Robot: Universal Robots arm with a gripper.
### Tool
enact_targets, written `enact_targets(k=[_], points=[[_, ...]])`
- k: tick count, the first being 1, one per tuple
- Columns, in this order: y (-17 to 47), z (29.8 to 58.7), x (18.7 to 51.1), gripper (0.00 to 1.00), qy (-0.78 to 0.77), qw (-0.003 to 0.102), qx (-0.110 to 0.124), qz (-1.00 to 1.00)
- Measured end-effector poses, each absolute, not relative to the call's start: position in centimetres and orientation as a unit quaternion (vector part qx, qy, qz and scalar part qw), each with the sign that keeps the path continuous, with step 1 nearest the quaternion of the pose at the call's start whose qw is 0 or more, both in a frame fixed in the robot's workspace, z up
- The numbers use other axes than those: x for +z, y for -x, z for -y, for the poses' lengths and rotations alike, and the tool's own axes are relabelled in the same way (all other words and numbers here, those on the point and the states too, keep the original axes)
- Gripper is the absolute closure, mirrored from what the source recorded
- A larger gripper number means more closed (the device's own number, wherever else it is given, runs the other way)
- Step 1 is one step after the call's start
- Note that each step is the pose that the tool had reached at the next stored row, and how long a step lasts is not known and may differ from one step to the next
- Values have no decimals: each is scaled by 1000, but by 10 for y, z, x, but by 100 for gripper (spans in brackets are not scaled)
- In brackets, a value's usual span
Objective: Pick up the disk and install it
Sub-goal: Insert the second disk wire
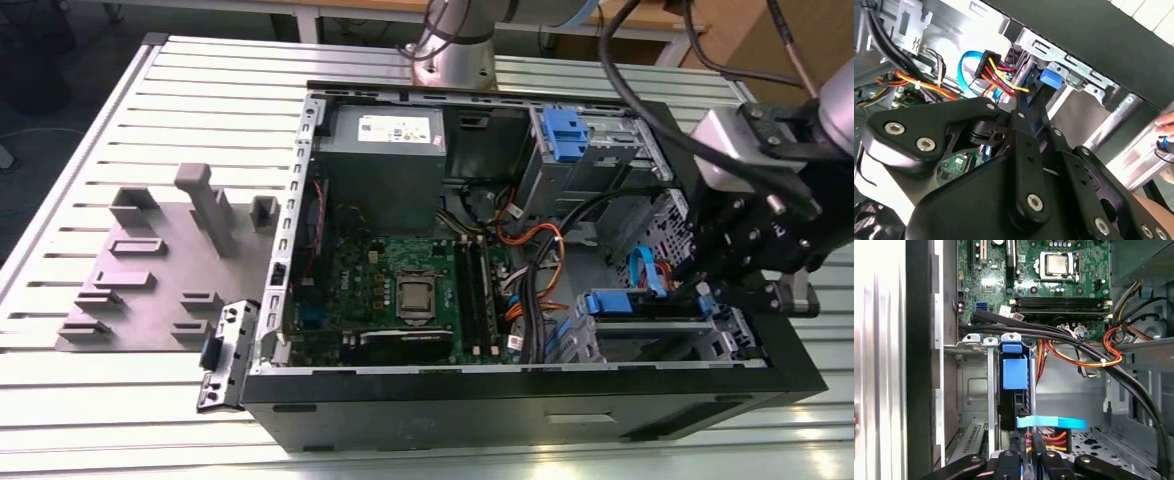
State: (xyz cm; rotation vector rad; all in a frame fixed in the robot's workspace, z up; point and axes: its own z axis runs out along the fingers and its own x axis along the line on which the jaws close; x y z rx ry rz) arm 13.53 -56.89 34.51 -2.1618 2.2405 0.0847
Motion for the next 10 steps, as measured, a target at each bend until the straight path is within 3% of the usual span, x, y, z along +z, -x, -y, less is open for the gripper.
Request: enact_targets(k=[10], points=[[-135, 569, 357, 76, 694, 13, 27, -719]])
